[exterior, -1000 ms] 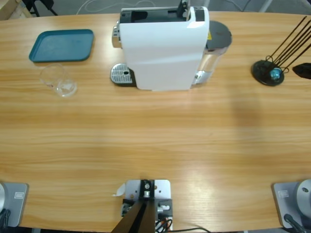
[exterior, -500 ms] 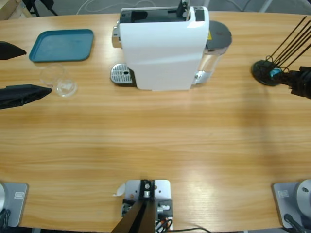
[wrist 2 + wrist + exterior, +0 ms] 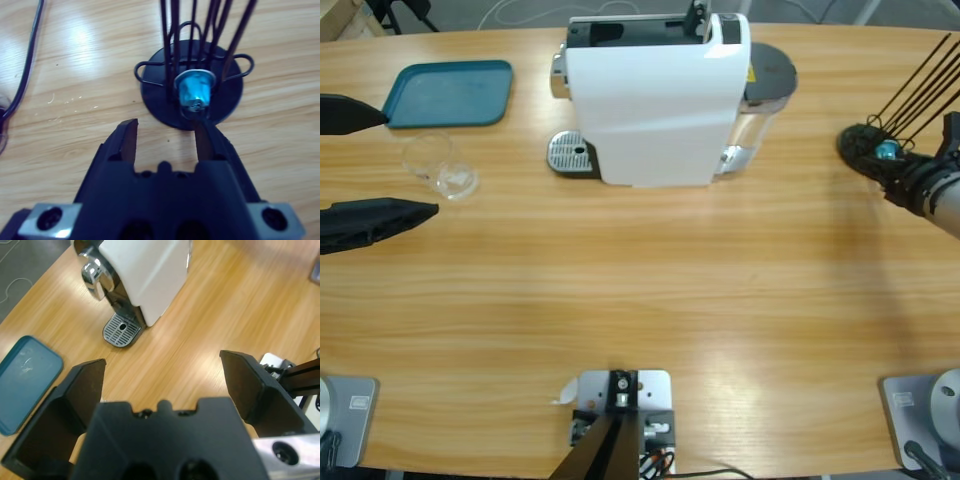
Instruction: Pour coffee
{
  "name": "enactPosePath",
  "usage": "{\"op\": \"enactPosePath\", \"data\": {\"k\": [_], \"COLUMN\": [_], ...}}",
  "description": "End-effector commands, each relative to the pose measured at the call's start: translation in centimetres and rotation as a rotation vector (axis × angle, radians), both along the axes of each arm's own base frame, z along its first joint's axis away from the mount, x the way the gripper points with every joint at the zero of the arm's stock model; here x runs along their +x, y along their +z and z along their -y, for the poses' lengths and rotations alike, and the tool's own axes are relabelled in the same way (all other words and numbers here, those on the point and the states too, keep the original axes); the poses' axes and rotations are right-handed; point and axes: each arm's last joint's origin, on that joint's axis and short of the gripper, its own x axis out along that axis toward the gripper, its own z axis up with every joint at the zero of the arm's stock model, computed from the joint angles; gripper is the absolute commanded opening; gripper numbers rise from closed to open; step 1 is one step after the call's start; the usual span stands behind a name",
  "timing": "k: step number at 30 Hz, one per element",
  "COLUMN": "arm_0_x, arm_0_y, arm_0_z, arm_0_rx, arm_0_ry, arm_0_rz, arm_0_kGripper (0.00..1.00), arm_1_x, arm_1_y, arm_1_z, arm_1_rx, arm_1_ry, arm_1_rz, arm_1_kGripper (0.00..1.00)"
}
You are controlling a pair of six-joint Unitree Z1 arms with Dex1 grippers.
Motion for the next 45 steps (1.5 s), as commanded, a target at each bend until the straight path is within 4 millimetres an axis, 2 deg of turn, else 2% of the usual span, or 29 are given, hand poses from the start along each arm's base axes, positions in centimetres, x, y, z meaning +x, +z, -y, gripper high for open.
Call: {"op": "enactPosePath", "data": {"k": [1, 9, 25, 27, 30, 32, 37, 41, 45], "arm_0_x": [0.1, 0.2, 0.2, 0.3, 0.3, 0.3, 0.3, 0.3, 0.3], "arm_0_y": [-0.4, -0.7, -1.0, -1.0, -1.1, -1.0, -1.1, -1.1, -1.2], "arm_0_z": [1.3, 1.5, 1.6, 1.6, 1.8, 1.8, 1.8, 1.8, 1.8], "arm_0_rx": [0.004, 0.015, 0.019, 0.021, 0.023, 0.022, 0.02, 0.019, 0.021], "arm_0_ry": [-0.009, -0.011, -0.003, -0.003, -0.002, -0.002, 0.004, 0.004, 0.003], "arm_0_rz": [-0.005, -0.014, -0.024, -0.024, -0.025, -0.026, -0.033, -0.033, -0.035], "arm_0_kGripper": [0.991, 0.991, 0.991, 0.991, 0.991, 0.991, 0.991, 0.991, 0.991], "arm_1_x": [-0.2, 1.0, 2.0, 2.0, 2.1, 2.2, 2.3, 2.3, 2.3], "arm_1_y": [0.2, -0.5, -2.1, -2.1, -2.1, -2.0, -2.0, -2.0, -2.0], "arm_1_z": [1.3, 1.9, 1.7, 2.0, 2.3, 2.3, 2.3, 2.3, 2.3], "arm_1_rx": [-0.028, -0.016, -0.009, -0.008, -0.003, -0.005, -0.007, -0.01, -0.012], "arm_1_ry": [-0.05, -0.036, -0.006, -0.018, -0.027, -0.025, -0.019, -0.018, -0.018], "arm_1_rz": [0.007, 0.0, -0.029, -0.03, -0.024, -0.017, -0.011, -0.008, -0.008], "arm_1_kGripper": [0.468, 0.444, 0.427, 0.351, 0.336, 0.257, 0.207, 0.104, 0.092]}}
